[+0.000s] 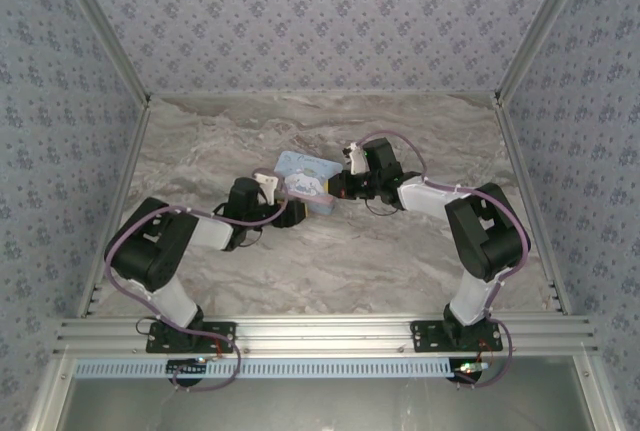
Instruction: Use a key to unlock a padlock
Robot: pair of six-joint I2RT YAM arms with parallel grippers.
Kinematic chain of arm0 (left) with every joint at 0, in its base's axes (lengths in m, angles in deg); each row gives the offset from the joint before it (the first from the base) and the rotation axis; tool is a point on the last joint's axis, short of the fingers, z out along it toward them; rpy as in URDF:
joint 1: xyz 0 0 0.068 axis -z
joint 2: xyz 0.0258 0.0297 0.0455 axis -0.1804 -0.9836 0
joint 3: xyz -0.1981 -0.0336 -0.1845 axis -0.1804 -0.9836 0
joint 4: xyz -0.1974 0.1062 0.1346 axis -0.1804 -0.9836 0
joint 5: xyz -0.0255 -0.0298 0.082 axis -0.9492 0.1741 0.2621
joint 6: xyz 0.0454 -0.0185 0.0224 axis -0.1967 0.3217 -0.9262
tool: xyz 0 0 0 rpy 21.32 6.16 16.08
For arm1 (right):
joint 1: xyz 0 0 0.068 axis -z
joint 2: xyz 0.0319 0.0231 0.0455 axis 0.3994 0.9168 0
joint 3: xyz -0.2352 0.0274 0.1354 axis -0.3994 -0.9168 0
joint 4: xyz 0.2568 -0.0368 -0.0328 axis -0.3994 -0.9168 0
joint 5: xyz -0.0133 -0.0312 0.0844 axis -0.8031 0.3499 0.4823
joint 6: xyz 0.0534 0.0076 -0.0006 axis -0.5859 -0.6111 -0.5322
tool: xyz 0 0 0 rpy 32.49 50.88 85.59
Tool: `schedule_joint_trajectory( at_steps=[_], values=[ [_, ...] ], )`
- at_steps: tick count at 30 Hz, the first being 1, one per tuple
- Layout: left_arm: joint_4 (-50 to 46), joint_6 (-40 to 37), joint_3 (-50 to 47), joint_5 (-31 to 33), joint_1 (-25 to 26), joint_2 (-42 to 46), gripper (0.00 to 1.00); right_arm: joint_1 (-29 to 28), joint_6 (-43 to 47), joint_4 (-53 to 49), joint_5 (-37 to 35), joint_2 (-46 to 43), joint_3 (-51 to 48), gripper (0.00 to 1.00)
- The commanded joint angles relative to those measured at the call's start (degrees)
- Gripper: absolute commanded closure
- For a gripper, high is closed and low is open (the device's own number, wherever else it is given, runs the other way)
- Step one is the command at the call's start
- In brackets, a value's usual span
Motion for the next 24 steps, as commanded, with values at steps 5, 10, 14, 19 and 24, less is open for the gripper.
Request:
schedule_joint_trajectory(
  at_steps=[5,10,14,19,24],
  values=[
    [-0.3,-3.4,2.6,1.5,2.5,-1.2,0.33,-1.1,1.4,-4.8,-2.2,1.3,-0.4,1.00],
    [-2.3,-4.5,4.0,3.8,3.7,-1.7,0.38,-1.3,1.4,-4.6,-2.2,1.2,-0.4,1.00],
    [-3.4,-4.4,4.7,6.0,4.3,-2.2,0.43,-1.4,1.3,-4.4,-2.2,1.1,-0.5,1.00],
    [-3.9,-4.1,5.4,8.5,4.7,-2.8,0.48,-1.5,1.3,-4.2,-2.2,1.2,-0.5,1.00],
    [-4.1,-3.9,5.8,10.6,5.1,-3.1,0.53,-1.6,1.3,-4.2,-2.2,1.2,-0.6,1.00]
  ],
)
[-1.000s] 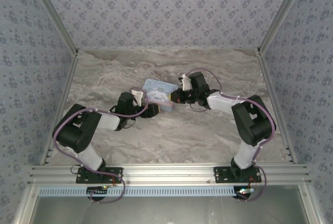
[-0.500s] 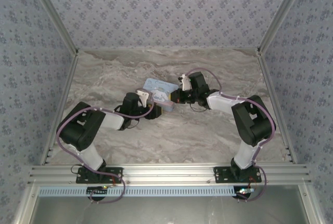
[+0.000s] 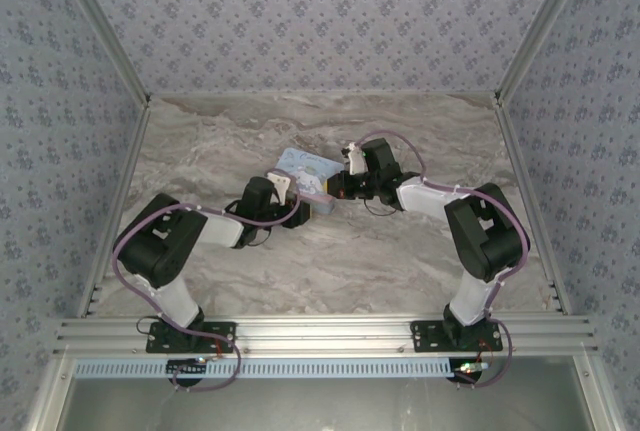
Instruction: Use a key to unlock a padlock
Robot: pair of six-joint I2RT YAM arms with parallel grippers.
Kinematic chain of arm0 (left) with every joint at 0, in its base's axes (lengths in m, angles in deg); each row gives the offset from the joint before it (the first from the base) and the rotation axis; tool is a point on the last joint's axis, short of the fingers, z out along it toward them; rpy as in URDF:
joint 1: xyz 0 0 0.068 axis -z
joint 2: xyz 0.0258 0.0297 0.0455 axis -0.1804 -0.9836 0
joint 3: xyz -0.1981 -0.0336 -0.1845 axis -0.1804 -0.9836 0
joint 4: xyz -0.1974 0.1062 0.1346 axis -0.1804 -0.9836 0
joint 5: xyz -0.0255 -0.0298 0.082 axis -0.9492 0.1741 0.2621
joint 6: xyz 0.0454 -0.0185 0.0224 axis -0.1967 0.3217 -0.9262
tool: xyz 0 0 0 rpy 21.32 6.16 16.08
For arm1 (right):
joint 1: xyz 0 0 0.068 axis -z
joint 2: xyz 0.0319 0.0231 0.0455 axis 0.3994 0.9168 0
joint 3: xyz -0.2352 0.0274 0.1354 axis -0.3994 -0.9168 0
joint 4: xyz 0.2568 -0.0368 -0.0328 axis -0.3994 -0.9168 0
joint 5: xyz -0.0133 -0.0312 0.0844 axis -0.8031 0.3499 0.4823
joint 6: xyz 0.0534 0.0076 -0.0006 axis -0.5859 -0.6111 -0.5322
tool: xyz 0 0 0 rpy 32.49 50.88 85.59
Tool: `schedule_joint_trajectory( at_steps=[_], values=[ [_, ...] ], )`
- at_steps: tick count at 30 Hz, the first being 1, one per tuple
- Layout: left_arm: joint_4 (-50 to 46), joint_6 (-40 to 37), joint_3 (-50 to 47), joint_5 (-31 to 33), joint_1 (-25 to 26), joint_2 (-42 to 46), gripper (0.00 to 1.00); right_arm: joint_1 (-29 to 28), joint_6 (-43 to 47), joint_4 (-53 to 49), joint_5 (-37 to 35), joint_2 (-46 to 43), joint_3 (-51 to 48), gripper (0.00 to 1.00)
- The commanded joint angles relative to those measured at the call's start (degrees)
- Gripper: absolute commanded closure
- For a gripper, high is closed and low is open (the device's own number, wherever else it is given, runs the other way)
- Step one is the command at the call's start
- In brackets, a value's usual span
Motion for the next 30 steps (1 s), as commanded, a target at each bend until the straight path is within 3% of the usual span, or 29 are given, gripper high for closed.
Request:
schedule_joint_trajectory(
  at_steps=[1,11,30],
  values=[
    [0.5,-0.7,1.8,2.2,0.7,-1.0,0.54,-1.1,0.9,-4.4,-1.1,1.1,-0.6,1.00],
    [0.9,0.3,1.9,4.5,0.9,-1.0,0.66,-1.3,1.0,-4.2,-1.0,1.0,-0.5,1.00],
    [-4.2,3.1,3.5,6.0,3.1,3.3,0.72,-1.4,7.7,-0.3,-7.2,-12.0,-9.0,1.00]
  ],
)
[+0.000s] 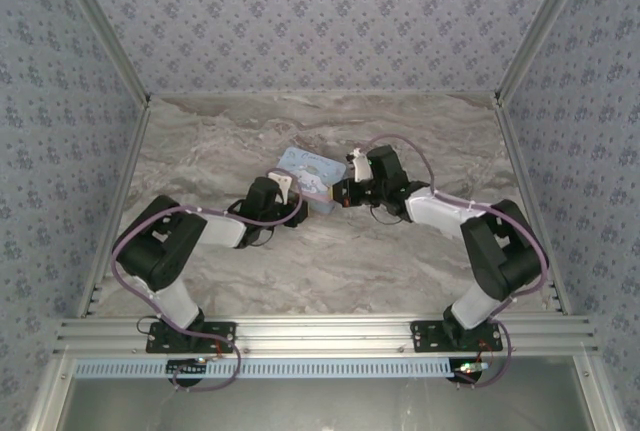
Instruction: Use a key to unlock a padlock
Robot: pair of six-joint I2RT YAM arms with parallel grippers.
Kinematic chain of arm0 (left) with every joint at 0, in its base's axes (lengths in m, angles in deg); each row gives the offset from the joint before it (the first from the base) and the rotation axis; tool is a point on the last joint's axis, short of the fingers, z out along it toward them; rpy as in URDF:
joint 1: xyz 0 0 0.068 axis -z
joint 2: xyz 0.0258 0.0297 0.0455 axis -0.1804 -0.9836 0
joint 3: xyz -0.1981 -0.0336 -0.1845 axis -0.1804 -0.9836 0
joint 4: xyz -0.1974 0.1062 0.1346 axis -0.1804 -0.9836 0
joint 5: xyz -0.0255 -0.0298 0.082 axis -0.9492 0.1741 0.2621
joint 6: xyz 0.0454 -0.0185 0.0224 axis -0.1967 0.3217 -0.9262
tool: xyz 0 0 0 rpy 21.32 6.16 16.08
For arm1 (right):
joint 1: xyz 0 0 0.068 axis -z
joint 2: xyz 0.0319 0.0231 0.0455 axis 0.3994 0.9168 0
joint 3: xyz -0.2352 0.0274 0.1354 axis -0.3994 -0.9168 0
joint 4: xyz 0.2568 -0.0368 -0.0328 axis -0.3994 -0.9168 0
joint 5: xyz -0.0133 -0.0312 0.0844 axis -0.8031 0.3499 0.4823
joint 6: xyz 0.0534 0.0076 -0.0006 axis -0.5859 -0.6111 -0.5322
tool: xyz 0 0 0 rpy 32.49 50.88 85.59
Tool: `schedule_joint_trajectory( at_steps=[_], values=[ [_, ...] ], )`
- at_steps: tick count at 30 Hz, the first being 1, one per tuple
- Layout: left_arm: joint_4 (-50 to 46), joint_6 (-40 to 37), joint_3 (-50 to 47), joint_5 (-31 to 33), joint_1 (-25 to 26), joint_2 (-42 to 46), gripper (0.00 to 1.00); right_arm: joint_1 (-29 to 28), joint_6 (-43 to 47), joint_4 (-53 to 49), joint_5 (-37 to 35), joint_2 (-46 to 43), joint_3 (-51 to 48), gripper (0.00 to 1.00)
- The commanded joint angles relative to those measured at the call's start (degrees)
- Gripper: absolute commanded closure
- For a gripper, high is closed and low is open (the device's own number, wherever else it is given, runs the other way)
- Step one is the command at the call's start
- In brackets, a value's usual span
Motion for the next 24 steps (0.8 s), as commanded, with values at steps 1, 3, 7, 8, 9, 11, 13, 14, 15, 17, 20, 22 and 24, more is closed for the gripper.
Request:
schedule_joint_trajectory(
  at_steps=[1,3,7,8,9,11,13,14,15,17,20,22,24],
  values=[
    [-1.1,1.7,2.3,0.6,1.0,2.4,0.72,-0.4,3.8,0.1,-2.6,-3.8,-3.3,1.00],
    [-1.6,3.5,2.6,0.4,1.2,3.2,0.73,-0.8,5.7,-0.1,-4.1,-6.0,-5.7,1.00],
    [-3.3,7.2,3.3,1.4,2.1,5.2,0.77,-2.9,9.9,-0.2,-8.5,-10.0,-10.2,1.00],
    [-4.2,8.2,3.6,2.1,2.6,5.7,0.77,-3.6,11.0,0.0,-9.7,-10.9,-11.2,1.00],
    [-5.5,9.0,4.1,2.6,3.0,6.1,0.77,-4.4,12.2,0.2,-10.7,-11.6,-12.2,1.00],
    [-7.8,10.8,5.2,3.2,3.6,6.5,0.77,-5.8,14.1,0.9,-12.3,-12.5,-13.7,1.00],
    [-9.1,12.9,6.2,3.2,4.2,6.7,0.78,-6.8,15.4,2.3,-13.5,-12.9,-15.4,1.00],
    [-9.3,13.9,6.4,3.2,4.5,6.7,0.78,-7.0,15.6,3.2,-14.0,-13.1,-16.3,1.00],
    [-9.5,14.9,6.7,3.2,4.8,6.7,0.78,-7.2,15.8,4.3,-14.1,-13.1,-17.2,1.00],
    [-9.6,17.0,7.2,3.0,5.4,6.5,0.78,-7.5,16.2,6.9,-14.5,-13.2,-18.9,1.00],
    [-10.7,20.9,8.4,3.0,5.8,6.3,0.78,-8.7,17.5,8.8,-15.9,-13.1,-20.5,1.00],
    [-11.2,23.5,8.9,2.9,5.8,6.2,0.78,-9.4,18.2,10.2,-16.8,-13.1,-21.4,1.00],
    [-11.4,25.9,9.2,2.8,5.8,6.3,0.78,-9.8,18.7,11.4,-17.2,-13.0,-22.0,1.00]
  ],
)
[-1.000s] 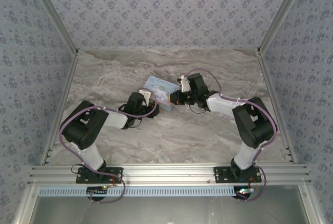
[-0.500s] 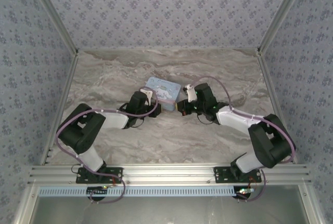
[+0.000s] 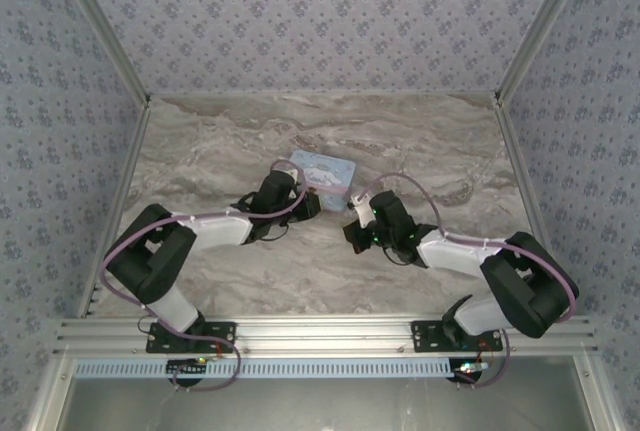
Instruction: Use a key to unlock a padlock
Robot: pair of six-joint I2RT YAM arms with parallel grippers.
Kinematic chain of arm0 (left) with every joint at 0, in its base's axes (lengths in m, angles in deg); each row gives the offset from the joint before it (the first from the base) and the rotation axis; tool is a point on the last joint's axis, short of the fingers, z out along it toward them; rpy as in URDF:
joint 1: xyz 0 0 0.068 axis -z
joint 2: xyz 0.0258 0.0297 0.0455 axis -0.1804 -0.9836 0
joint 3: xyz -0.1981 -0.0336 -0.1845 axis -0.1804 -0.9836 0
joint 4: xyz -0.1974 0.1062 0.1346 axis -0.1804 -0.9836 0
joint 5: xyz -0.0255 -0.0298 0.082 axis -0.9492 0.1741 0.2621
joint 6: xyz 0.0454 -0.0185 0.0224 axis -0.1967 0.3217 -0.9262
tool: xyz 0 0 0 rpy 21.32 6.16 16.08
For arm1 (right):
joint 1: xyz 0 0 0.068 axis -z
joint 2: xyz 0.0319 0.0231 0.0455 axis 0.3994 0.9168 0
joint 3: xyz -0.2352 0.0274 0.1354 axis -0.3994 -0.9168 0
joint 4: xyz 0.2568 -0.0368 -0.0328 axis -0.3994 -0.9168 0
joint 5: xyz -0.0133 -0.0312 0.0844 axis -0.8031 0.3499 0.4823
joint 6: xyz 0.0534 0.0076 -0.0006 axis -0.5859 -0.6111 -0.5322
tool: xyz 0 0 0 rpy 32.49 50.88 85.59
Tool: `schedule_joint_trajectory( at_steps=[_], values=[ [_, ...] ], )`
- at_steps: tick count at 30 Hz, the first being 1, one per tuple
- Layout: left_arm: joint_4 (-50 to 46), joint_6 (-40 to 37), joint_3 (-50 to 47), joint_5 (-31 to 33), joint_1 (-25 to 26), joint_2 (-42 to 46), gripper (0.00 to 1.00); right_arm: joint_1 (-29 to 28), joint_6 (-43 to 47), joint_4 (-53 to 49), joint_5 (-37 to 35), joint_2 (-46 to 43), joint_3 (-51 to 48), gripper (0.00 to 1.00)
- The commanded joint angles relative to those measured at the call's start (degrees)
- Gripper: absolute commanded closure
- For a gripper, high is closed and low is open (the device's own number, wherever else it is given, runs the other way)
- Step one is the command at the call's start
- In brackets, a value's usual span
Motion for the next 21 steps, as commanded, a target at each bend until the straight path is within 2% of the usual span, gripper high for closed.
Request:
schedule_joint_trajectory(
  at_steps=[1,11,21],
  values=[
    [0.5,6.6,2.6,0.2,0.3,1.6,0.78,-0.9,2.8,4.8,-2.6,-0.8,-1.2,1.00],
    [0.7,13.9,3.9,-1.8,1.2,0.6,0.78,-1.3,4.8,7.3,-4.3,0.3,-1.0,1.00],
    [-0.1,15.4,5.5,-1.9,2.8,0.0,0.79,-1.4,7.6,8.0,-6.3,2.4,1.1,1.00]
  ],
)
